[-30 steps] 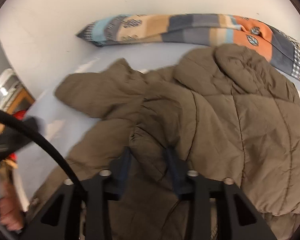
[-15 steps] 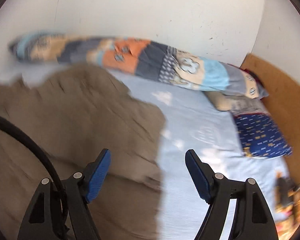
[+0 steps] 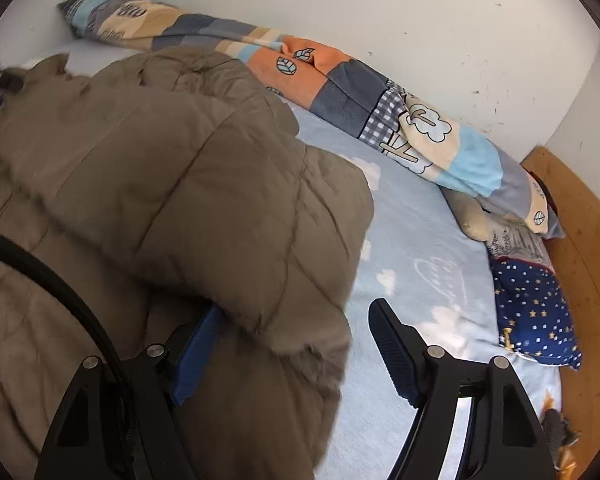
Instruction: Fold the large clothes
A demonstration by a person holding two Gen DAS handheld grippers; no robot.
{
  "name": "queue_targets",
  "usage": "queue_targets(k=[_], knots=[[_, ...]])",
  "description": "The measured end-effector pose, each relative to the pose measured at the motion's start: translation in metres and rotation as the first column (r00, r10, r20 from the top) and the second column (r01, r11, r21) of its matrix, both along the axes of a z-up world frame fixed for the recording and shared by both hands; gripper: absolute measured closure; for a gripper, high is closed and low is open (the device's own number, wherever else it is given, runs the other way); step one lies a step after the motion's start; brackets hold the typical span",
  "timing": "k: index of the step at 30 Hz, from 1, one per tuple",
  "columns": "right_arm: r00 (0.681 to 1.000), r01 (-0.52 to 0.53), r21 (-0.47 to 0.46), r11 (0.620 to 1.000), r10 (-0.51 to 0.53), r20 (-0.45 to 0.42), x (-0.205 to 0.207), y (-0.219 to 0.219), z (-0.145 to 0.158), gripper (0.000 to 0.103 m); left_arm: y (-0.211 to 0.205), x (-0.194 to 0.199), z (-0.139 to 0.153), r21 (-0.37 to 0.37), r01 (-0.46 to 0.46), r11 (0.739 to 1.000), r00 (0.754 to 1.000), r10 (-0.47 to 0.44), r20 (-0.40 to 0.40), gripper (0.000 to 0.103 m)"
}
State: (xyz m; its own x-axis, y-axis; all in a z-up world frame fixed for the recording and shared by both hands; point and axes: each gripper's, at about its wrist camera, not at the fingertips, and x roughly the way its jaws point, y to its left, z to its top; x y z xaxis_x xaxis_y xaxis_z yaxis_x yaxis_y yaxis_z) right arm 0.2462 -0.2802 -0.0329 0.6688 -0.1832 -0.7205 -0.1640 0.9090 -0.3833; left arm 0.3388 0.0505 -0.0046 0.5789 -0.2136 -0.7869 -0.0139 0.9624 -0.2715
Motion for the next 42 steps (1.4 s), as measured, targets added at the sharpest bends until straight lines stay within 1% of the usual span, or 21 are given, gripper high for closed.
queue_targets(k=[2,4,6,8,11,14,18,19,21,22,23,24,25,28,29,31,32,33,35,38,42], knots=[[1.0,0.026,-0.007,1.0,-0.026,-0.001,0.008,0.0,-0.002,0.03,-0.002,0.002,-0.003,0.035,-0.014,0.999,1.0,0.014,-0.003,0.001],[0.997,0.078,0.02,0.997,-0.077,-0.024,0.013,-0.011,0.001,0.055,-0.007,0.005,-0.006,0.109,-0.029,0.994,0.999,0.03,-0.012,0.001],[0.987,0.158,0.065,0.985,-0.155,-0.047,0.015,-0.03,0.003,0.068,-0.011,0.007,-0.01,0.138,-0.023,0.99,1.0,0.025,-0.017,0.002],[0.973,0.221,0.123,0.967,-0.212,-0.087,0.014,-0.048,0.0,0.069,-0.016,0.006,-0.012,0.165,-0.018,0.986,1.0,0.022,-0.018,0.002],[0.978,0.185,0.151,0.971,-0.168,-0.122,0.008,-0.049,-0.003,0.069,-0.015,0.0,-0.002,0.155,-0.035,0.987,0.999,0.032,0.02,0.002],[0.985,0.151,0.189,0.97,-0.133,-0.108,0.0,-0.044,0.019,0.067,-0.008,-0.005,0.015,0.123,-0.07,0.99,0.996,0.062,0.071,0.002],[0.992,0.122,0.262,0.957,-0.122,-0.015,-0.015,-0.046,0.064,0.05,-0.001,-0.011,0.032,0.118,-0.119,0.986,0.985,0.102,0.138,0.002],[0.991,0.115,0.317,0.941,-0.129,0.021,-0.018,-0.049,0.077,0.046,0.0,-0.013,0.035,0.119,-0.127,0.985,0.982,0.109,0.152,0.002],[0.985,0.104,0.425,0.899,-0.153,0.081,-0.018,-0.054,0.092,0.046,-0.002,-0.016,0.04,0.111,-0.122,0.986,0.98,0.102,0.173,0.002],[0.981,0.114,0.456,0.883,-0.171,0.086,-0.012,-0.053,0.093,0.048,-0.006,-0.017,0.042,0.11,-0.107,0.988,0.979,0.086,0.185,0.002],[0.978,0.144,0.472,0.87,-0.198,0.066,-0.001,-0.053,0.09,0.056,-0.009,-0.017,0.043,0.109,-0.088,0.99,0.98,0.066,0.189,0.002],[0.976,0.167,0.48,0.861,-0.214,0.045,0.009,-0.052,0.083,0.088,-0.014,-0.018,0.043,0.111,-0.057,0.992,0.981,0.035,0.19,0.002],[0.975,0.187,0.497,0.848,-0.222,0.012,0.021,-0.051,0.075,0.102,-0.019,-0.018,0.041,0.117,-0.028,0.993,0.982,0.006,0.187,0.002],[0.966,0.25,0.565,0.786,-0.237,-0.099,0.047,-0.047,0.045,0.102,-0.037,-0.012,0.028,0.119,0.1,0.988,0.986,-0.114,0.118,0.002],[0.962,0.269,0.562,0.782,-0.243,-0.123,0.051,-0.045,0.037,0.102,-0.042,-0.009,0.019,0.138,0.121,0.983,0.988,-0.132,0.078,0.002],[0.946,0.32,0.552,0.77,-0.231,-0.227,0.064,-0.043,0.01,0.102,-0.05,-0.001,-0.003,0.239,0.132,0.962,0.991,-0.13,-0.022,0.001],[0.938,0.34,0.555,0.759,-0.229,-0.261,0.066,-0.043,-0.002,0.102,-0.053,0.003,-0.015,0.263,0.157,0.952,0.987,-0.143,-0.073,0.001],[0.931,0.357,0.554,0.752,-0.235,-0.281,0.067,-0.044,-0.012,0.102,-0.052,0.003,-0.018,0.256,0.157,0.954,0.987,-0.141,-0.082,0.001],[0.927,0.364,0.56,0.744,-0.232,-0.294,0.068,-0.043,-0.021,0.102,-0.049,0.003,-0.014,0.243,0.142,0.959,0.989,-0.126,-0.082,0.001],[0.928,0.359,0.501,0.787,-0.241,-0.285,0.068,-0.031,-0.007,0.102,-0.045,0.0,0.002,0.25,0.107,0.962,0.994,-0.099,-0.047,0.002],[0.97,0.243,0.508,0.826,-0.193,-0.151,0.059,-0.007,0.039,0.102,-0.026,-0.007,0.038,0.122,0.077,0.99,0.995,-0.084,0.058,0.002]])
